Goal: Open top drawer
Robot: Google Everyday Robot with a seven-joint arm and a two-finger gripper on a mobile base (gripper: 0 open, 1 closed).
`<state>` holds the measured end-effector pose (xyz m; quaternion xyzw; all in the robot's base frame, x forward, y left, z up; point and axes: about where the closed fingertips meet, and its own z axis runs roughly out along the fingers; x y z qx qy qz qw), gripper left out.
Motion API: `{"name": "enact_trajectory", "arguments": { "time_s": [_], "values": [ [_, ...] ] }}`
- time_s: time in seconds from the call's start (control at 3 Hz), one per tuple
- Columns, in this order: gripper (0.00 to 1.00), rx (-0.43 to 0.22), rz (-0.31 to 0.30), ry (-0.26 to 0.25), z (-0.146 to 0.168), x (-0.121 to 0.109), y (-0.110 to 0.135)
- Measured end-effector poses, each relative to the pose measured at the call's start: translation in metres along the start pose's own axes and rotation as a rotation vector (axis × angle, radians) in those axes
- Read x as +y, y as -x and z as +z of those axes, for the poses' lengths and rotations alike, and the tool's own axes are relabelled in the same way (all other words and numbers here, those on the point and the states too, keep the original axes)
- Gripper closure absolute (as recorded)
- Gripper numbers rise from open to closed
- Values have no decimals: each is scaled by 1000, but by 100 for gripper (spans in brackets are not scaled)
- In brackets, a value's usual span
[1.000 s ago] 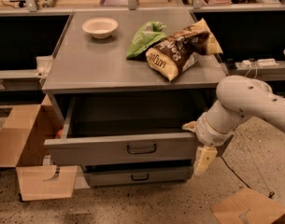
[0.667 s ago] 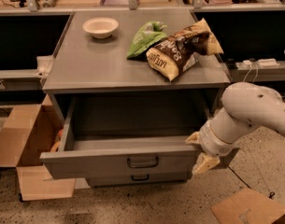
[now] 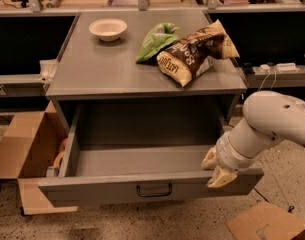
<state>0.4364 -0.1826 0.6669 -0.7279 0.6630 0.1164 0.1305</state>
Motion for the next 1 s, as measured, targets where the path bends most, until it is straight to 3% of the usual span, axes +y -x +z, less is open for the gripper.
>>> {"name": "enact_trajectory", "arguments": {
  "time_s": [0.67,1.0],
  "values": [
    [11,0,0,0,0,0,0],
    [0,0,0,0,0,0,0]
  ]
}}
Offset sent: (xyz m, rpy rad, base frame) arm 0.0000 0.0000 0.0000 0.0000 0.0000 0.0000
